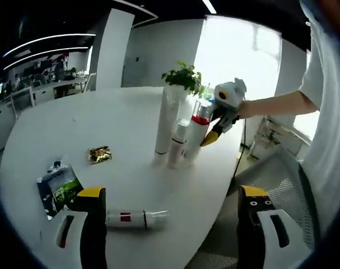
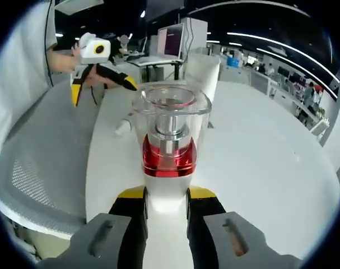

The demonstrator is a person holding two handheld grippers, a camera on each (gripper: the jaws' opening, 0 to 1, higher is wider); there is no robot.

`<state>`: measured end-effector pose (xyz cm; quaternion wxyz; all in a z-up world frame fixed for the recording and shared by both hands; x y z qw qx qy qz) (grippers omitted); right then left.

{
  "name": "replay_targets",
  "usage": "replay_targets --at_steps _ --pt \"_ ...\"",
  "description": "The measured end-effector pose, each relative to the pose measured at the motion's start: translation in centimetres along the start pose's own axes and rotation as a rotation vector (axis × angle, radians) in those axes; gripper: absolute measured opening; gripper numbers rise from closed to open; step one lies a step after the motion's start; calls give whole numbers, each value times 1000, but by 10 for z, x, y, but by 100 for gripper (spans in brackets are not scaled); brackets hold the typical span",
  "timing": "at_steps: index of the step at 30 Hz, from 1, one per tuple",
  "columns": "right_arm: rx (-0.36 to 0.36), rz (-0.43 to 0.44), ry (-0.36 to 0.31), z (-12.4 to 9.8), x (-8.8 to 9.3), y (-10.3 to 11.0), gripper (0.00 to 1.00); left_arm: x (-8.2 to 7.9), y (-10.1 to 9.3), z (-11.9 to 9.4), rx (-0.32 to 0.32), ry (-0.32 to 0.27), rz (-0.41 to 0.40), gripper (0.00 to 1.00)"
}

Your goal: Arrange the skincare products in the storage area until every visible bottle or jar stands upright without overlapping.

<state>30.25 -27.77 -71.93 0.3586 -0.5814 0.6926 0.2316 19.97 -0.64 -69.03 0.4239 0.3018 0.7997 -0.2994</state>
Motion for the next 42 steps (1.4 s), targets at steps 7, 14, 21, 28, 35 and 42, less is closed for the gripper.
replay_targets --at_steps 7,14,21,28,35,42 --pt "-7 -24 -9 8 0 -22 25 5 3 -8 -40 3 -26 96" --pt "-52 -55 7 17 2 -37 24 12 7 -14 -64 18 -43 95" --pt "-87 -61 10 20 4 -40 24 13 11 -14 -80 19 -57 94" --pt "-95 -49 7 21 3 -41 25 12 11 -11 -83 17 -64 94" --pt "-26 53 12 10 1 -36 24 11 13 -13 -84 10 -62 94" --pt "38 103 33 0 -6 -23 37 8 8 -26 -89 -23 -51 94"
Point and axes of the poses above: the point that each gripper's makers call its tool centre point, and the gripper's own axes: z roughly forward along the fingers, y roughly to its left, x roughly out of its underside, the point moved 7 cm from there along -z, roughly backward along the fingers, and after that the axes turned 2 degrees about x, right-handed, at the moved point
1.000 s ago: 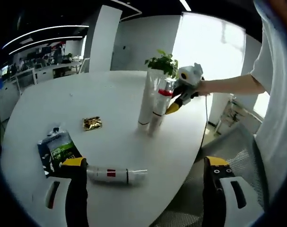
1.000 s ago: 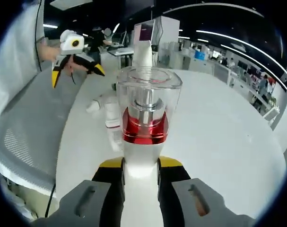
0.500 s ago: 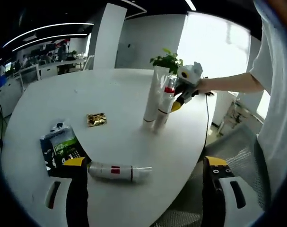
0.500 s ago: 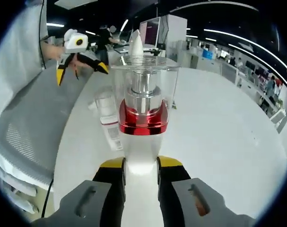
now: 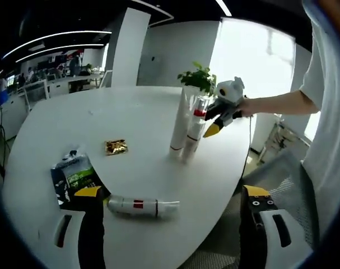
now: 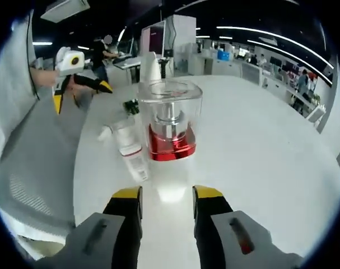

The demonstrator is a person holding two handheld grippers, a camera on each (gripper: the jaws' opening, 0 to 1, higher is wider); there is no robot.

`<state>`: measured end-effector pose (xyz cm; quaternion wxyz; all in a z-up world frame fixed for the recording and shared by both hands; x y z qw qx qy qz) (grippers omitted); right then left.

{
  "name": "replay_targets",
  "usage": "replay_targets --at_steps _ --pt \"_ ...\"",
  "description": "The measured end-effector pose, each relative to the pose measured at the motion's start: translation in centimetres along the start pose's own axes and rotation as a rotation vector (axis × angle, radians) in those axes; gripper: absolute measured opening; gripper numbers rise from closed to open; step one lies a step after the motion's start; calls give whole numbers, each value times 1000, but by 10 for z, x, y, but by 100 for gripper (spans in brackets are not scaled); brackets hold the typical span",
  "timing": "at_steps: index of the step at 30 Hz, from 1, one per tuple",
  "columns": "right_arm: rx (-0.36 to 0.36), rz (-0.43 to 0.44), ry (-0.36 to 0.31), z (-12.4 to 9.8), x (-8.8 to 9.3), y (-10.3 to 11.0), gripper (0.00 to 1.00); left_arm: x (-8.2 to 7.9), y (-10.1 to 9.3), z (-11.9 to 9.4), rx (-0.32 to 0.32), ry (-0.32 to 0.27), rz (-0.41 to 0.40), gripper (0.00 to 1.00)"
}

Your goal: Arrange the skincare products in the storage area until every visible bottle or jar stands upright without overlapping.

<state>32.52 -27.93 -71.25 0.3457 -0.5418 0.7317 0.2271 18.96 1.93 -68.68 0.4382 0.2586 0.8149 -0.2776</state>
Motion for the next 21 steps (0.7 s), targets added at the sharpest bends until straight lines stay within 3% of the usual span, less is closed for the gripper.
replay_targets --at_steps 12,21 --pt "153 96 -22 -19 -1 22 52 2 -4 -29 -5 -38 -18 93" --pt "232 201 -70 -31 -8 73 60 10 -2 -53 3 -35 -11 89"
Point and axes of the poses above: the point that each gripper's makers call its tool centre point, and the gripper's own axes: z roughly forward along the fingers, y roughly to its left, x roughly out of its underside, the point moved 7 cm from there along -z, roughly backward along the fingers, and after that the axes turned 2 degrees about x, right-handed, at the moved point
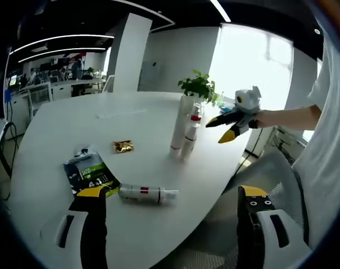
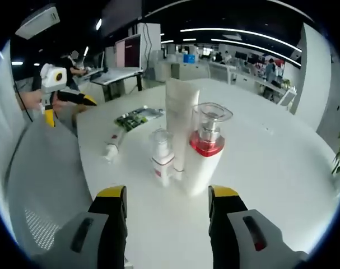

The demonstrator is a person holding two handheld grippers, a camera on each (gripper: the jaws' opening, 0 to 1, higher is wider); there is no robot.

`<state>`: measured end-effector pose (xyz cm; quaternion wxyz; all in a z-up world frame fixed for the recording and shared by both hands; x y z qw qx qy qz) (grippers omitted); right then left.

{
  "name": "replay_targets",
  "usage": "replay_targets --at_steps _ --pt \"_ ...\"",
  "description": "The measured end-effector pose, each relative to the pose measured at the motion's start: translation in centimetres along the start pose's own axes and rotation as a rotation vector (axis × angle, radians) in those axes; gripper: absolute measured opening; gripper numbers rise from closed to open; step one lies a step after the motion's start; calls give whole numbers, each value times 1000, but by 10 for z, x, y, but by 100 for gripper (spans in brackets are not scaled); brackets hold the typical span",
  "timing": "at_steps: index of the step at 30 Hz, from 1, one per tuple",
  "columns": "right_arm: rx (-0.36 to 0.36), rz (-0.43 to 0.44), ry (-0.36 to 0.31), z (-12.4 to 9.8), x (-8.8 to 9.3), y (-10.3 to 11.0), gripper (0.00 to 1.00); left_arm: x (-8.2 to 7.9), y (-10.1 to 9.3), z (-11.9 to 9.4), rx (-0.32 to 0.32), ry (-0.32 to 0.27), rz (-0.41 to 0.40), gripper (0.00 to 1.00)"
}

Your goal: Arrange the skincare products in the storage area until every visible bottle or jar stands upright without overlapping.

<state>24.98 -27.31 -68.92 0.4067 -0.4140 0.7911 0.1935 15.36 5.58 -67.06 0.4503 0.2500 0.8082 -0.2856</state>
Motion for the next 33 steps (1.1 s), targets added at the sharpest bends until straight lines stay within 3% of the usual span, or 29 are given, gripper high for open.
replay_targets --at_steps 6,13,23,26,33 --pt "41 87 -87 -12 -14 33 67 -6 -5 -12 6 -14 29 91" --pt "86 159 -162 -20 -31 74 83 -9 -9 -26 6 -42 14 91" --pt "165 362 -262 -27 -38 85 91 5 -5 -37 -27 -62 -29 91" --pt "204 344 -244 -24 -36 89 91 6 -7 -37 -31 -54 -39 90" --pt "193 369 -196 -8 -18 100 92 10 -2 -38 -48 -58 -24 90"
Point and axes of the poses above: the point that each gripper's makers call its tool centre point, and the gripper's own axes: z roughly forward along the fingers, y roughly to its left, x roughly out of its underside, the point moved 7 cm from there along -z, roughly backward along the fingers, and after that the axes turned 2 degrees about x, right-handed, at the moved point
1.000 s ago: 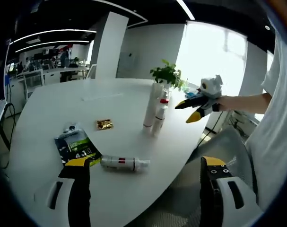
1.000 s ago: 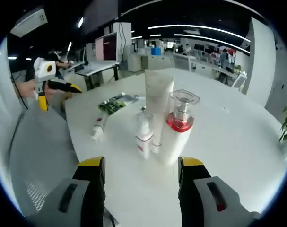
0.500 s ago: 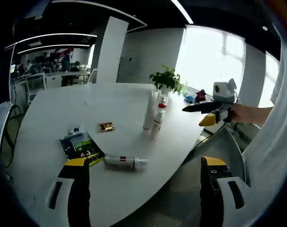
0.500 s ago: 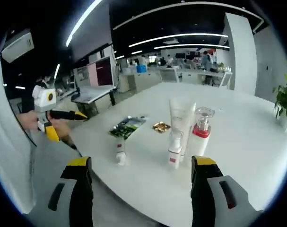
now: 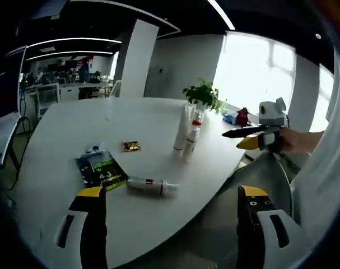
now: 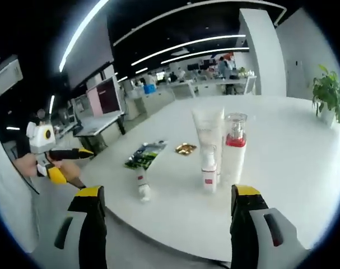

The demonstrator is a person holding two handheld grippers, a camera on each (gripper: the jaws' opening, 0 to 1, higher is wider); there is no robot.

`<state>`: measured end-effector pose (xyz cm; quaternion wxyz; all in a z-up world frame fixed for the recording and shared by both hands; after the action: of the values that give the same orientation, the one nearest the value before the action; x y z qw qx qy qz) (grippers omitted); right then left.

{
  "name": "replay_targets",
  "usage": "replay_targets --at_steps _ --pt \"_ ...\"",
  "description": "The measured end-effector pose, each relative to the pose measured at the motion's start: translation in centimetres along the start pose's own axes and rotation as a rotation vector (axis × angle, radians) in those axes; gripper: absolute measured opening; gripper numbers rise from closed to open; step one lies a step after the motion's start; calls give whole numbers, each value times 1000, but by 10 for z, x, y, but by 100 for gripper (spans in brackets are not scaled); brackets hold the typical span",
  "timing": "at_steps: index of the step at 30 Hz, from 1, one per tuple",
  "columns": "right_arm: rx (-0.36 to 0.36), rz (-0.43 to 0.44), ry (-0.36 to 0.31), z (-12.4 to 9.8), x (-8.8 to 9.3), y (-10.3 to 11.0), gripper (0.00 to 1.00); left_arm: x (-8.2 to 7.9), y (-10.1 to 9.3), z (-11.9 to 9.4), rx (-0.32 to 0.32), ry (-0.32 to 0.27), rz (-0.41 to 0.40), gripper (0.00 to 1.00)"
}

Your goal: Arrange the skincare products in the storage area until every visible bottle or jar stands upright without overlapping.

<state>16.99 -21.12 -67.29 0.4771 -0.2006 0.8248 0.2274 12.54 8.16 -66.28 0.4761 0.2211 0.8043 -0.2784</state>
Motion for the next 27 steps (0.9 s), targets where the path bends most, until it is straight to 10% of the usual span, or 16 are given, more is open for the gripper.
replay_targets --at_steps 27 --pt "-25 -25 100 3 8 3 88 2 3 -1 -19 -12 -8 91"
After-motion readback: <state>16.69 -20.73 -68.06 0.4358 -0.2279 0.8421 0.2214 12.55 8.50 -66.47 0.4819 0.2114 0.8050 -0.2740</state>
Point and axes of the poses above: the point that each gripper's makers call its tool centre point, and the gripper's own axes: z roughly forward along the fingers, y roughly to its left, x roughly out of its underside, the point moved 7 cm from there along -z, roughly backward along the fingers, and after that the axes turned 2 degrees about x, right-handed, at the moved point
